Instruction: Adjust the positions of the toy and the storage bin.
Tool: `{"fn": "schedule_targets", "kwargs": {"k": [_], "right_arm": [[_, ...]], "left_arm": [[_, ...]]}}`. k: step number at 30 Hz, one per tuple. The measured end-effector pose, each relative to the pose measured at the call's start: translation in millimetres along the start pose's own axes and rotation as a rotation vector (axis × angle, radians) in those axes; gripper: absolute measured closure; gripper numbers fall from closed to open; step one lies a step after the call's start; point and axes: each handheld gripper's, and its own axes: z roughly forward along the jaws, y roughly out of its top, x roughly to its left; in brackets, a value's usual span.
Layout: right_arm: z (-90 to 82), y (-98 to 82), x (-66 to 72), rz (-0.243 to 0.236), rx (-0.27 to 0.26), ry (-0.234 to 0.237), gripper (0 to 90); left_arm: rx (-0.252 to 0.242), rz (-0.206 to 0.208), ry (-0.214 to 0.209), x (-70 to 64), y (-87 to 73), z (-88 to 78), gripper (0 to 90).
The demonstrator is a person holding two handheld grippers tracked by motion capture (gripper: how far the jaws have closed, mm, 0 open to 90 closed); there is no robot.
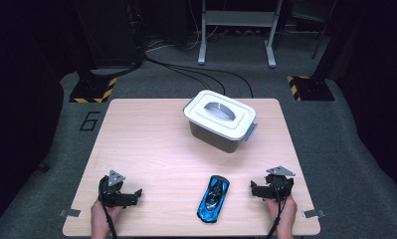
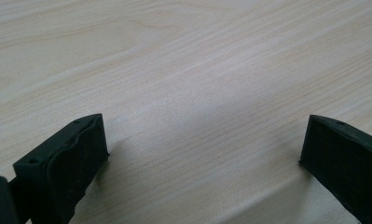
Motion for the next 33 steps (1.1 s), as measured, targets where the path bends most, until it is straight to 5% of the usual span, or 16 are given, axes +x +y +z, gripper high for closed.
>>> {"fn": "schedule_targets", "kwargs": {"k": [33], "right_arm": [[-1.1, -0.7, 1.7, 0.018, 0.003, -0.013, 0.4]], "left_arm": [[-0.001, -0.003, 0.006, -1.0, 0.3, 0.1, 1.0]]}}
